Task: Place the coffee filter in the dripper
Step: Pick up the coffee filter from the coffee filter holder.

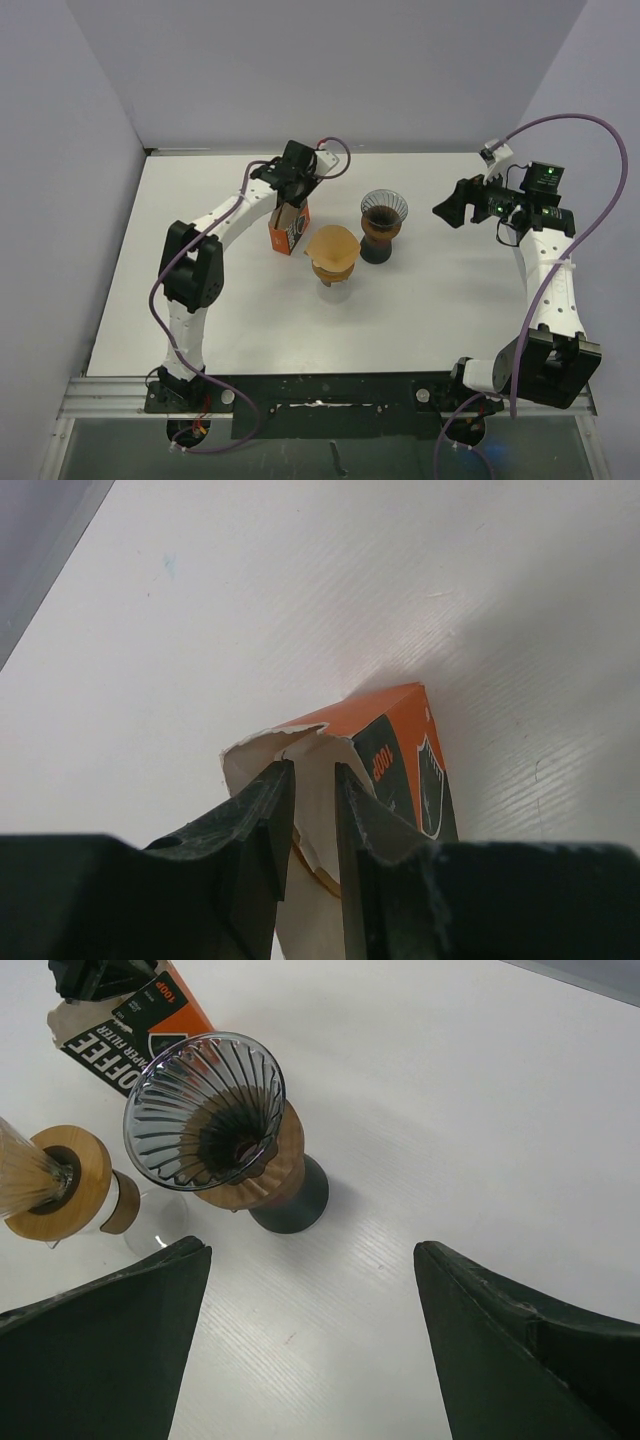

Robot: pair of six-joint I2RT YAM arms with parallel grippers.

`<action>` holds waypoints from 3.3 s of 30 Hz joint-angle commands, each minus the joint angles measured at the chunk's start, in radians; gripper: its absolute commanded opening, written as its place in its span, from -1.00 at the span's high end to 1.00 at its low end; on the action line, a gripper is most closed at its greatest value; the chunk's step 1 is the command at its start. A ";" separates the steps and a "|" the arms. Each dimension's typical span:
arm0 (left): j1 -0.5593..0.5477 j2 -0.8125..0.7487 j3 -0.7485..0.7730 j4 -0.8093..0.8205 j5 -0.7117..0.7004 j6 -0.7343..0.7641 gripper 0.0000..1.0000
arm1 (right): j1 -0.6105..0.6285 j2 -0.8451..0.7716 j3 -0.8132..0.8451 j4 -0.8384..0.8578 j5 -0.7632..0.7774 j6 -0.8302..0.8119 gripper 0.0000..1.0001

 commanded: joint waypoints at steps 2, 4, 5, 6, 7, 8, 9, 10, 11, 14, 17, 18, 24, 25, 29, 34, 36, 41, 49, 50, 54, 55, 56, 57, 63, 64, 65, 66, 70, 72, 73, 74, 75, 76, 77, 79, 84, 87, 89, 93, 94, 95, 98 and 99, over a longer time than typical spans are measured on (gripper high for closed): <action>-0.012 -0.023 -0.001 0.079 -0.047 0.027 0.56 | -0.010 -0.033 -0.002 0.053 -0.039 0.012 -0.71; -0.012 -0.023 -0.001 0.082 -0.059 0.029 0.56 | -0.012 -0.033 -0.005 0.056 -0.040 0.013 -0.71; -0.013 -0.022 -0.002 0.084 -0.063 0.030 0.56 | -0.012 -0.033 -0.005 0.057 -0.040 0.013 -0.72; -0.014 -0.022 -0.002 0.086 -0.065 0.030 0.56 | -0.013 -0.033 -0.007 0.057 -0.041 0.013 -0.72; -0.013 -0.021 -0.003 0.086 -0.069 0.031 0.56 | -0.014 -0.033 -0.007 0.056 -0.041 0.015 -0.72; -0.014 -0.022 -0.005 0.088 -0.071 0.032 0.57 | -0.013 -0.033 -0.007 0.058 -0.040 0.015 -0.72; -0.013 -0.021 -0.007 0.088 -0.071 0.032 0.56 | -0.014 -0.033 -0.008 0.058 -0.040 0.015 -0.72; -0.013 -0.022 -0.009 0.090 -0.074 0.032 0.56 | -0.014 -0.033 -0.008 0.058 -0.041 0.015 -0.72; -0.014 -0.023 -0.011 0.092 -0.079 0.031 0.56 | -0.014 -0.033 -0.009 0.059 -0.041 0.015 -0.72; -0.013 -0.020 -0.016 0.096 -0.087 0.037 0.56 | -0.015 -0.029 -0.010 0.060 -0.042 0.015 -0.73; -0.014 -0.014 -0.017 0.097 -0.099 0.042 0.56 | -0.015 -0.028 -0.008 0.060 -0.043 0.015 -0.73; -0.014 -0.013 -0.017 0.098 -0.100 0.043 0.56 | -0.016 -0.029 -0.009 0.059 -0.043 0.015 -0.74; -0.013 -0.002 -0.020 0.098 -0.101 0.047 0.57 | -0.018 -0.031 -0.012 0.062 -0.043 0.016 -0.74; -0.013 0.000 -0.020 0.096 -0.101 0.047 0.57 | -0.018 -0.032 -0.012 0.062 -0.043 0.016 -0.75; -0.015 0.001 -0.021 0.090 -0.087 0.045 0.61 | -0.021 -0.034 -0.015 0.064 -0.045 0.018 -0.75; -0.021 0.001 -0.023 0.087 -0.084 0.044 0.66 | -0.021 -0.033 -0.015 0.065 -0.048 0.019 -0.75; -0.023 0.001 -0.024 0.087 -0.085 0.045 0.68 | -0.022 -0.035 -0.017 0.068 -0.048 0.021 -0.76; -0.024 0.005 -0.021 0.081 -0.084 0.047 0.70 | -0.024 -0.039 -0.021 0.070 -0.050 0.022 -0.76; -0.026 0.006 -0.020 0.075 -0.075 0.048 0.70 | -0.026 -0.039 -0.025 0.075 -0.053 0.027 -0.78; -0.025 0.008 -0.020 0.073 -0.076 0.047 0.69 | -0.026 -0.039 -0.026 0.075 -0.053 0.027 -0.78; -0.026 0.014 -0.020 0.071 -0.075 0.046 0.69 | -0.027 -0.039 -0.027 0.076 -0.054 0.029 -0.78; -0.026 0.015 -0.020 0.070 -0.075 0.048 0.69 | -0.027 -0.039 -0.027 0.077 -0.054 0.029 -0.78; -0.026 0.016 -0.020 0.070 -0.073 0.047 0.69 | -0.028 -0.039 -0.027 0.076 -0.054 0.029 -0.78; -0.026 0.017 -0.019 0.069 -0.072 0.047 0.69 | -0.028 -0.039 -0.027 0.076 -0.054 0.030 -0.78; -0.026 0.016 -0.011 0.065 -0.072 0.047 0.83 | -0.028 -0.038 -0.027 0.078 -0.057 0.032 -0.79; -0.026 0.015 -0.009 0.066 -0.072 0.048 0.87 | -0.028 -0.038 -0.026 0.078 -0.057 0.032 -0.79; -0.026 0.011 -0.004 0.064 -0.072 0.048 0.92 | -0.028 -0.038 -0.025 0.078 -0.057 0.033 -0.79; -0.026 0.009 -0.001 0.061 -0.073 0.048 0.96 | -0.028 -0.038 -0.024 0.078 -0.057 0.033 -0.79; -0.026 -0.010 0.017 0.053 -0.075 0.055 1.00 | -0.028 -0.035 -0.022 0.076 -0.059 0.035 -0.79; -0.025 -0.023 0.024 0.045 -0.074 0.055 1.00 | -0.028 -0.035 -0.021 0.076 -0.059 0.036 -0.79; -0.026 -0.029 0.028 0.040 -0.070 0.053 1.00 | -0.028 -0.035 -0.021 0.076 -0.059 0.036 -0.79; -0.026 -0.038 0.032 0.033 -0.066 0.052 1.00 | -0.028 -0.035 -0.021 0.077 -0.059 0.036 -0.79; -0.026 -0.045 0.035 0.027 -0.061 0.051 1.00 | -0.028 -0.035 -0.021 0.076 -0.059 0.036 -0.79; -0.026 -0.055 0.038 0.021 -0.055 0.048 1.00 | -0.027 -0.034 -0.020 0.075 -0.059 0.038 -0.79; -0.026 -0.065 0.040 0.017 -0.051 0.046 1.00 | -0.027 -0.033 -0.019 0.075 -0.059 0.038 -0.79; -0.026 -0.085 0.044 0.003 -0.039 0.042 1.00 | -0.028 -0.031 -0.015 0.072 -0.060 0.038 -0.79; -0.025 -0.137 0.047 -0.023 -0.013 0.043 1.00 | -0.028 -0.023 -0.006 0.067 -0.065 0.036 -0.80; -0.024 -0.166 0.054 -0.042 0.007 0.045 1.00 | -0.026 -0.019 -0.001 0.066 -0.066 0.036 -0.80; -0.025 -0.186 0.061 -0.061 0.017 0.047 1.00 | -0.024 -0.017 0.004 0.063 -0.066 0.034 -0.80; -0.023 -0.222 0.064 -0.086 0.032 0.070 1.00 | -0.008 -0.009 0.025 0.046 -0.059 0.019 -0.80; -0.025 -0.232 0.064 -0.091 0.036 0.076 1.00 | -0.001 -0.003 0.035 0.037 -0.055 0.011 -0.80; -0.023 -0.241 0.063 -0.096 0.040 0.086 1.00 | 0.011 0.005 0.046 0.027 -0.050 0.000 -0.80; -0.021 -0.275 0.060 -0.107 0.052 0.110 1.00 | 0.066 0.028 0.089 -0.004 -0.017 -0.047 -0.80; -0.021 -0.287 0.056 -0.106 0.059 0.115 1.00 | 0.089 0.039 0.105 -0.016 0.000 -0.064 -0.79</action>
